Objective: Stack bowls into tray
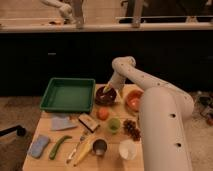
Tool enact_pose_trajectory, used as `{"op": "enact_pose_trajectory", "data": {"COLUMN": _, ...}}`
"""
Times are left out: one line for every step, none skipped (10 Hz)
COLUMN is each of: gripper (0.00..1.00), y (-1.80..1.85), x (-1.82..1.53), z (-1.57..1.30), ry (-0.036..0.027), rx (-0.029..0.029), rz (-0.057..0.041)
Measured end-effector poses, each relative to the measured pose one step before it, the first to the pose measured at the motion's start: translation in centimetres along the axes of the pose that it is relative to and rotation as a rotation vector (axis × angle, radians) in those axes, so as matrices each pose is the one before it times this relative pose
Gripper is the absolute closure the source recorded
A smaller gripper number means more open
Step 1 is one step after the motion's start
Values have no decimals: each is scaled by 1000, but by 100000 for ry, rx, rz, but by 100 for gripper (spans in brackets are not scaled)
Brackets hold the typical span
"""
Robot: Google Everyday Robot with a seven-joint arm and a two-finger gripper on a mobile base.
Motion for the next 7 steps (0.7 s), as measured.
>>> {"op": "enact_pose_trajectory", "data": {"gripper": 20, "y": -160, "x": -43, "z": 298, "ry": -1508, "rx": -500, "rz": -727}}
{"op": "enact_pose_trajectory", "data": {"gripper": 20, "y": -137, "x": 7, "z": 289, "ry": -1566, "rx": -359, "rz": -772}}
{"op": "enact_pose_trajectory", "data": {"gripper": 20, "y": -73, "x": -46, "z": 277, "ry": -1986, "rx": -676, "rz": -901}}
{"op": "enact_pose_trajectory", "data": {"gripper": 24, "y": -161, "x": -47, "z": 211, "ry": -1300, "rx": -506, "rz": -789}}
{"op": "enact_pose_trajectory", "data": {"gripper": 34, "y": -372, "x": -37, "z": 191, "ry": -1019, "rx": -254, "rz": -1362}}
{"op": "enact_pose_trajectory", "data": {"gripper": 45, "y": 56, "x": -67, "z": -7, "ry": -535, "rx": -104, "rz": -442}}
{"op": "enact_pose_trajectory", "data": {"gripper": 55, "y": 58, "x": -12, "z": -28, "ry": -218, "rx": 805, "rz": -9}}
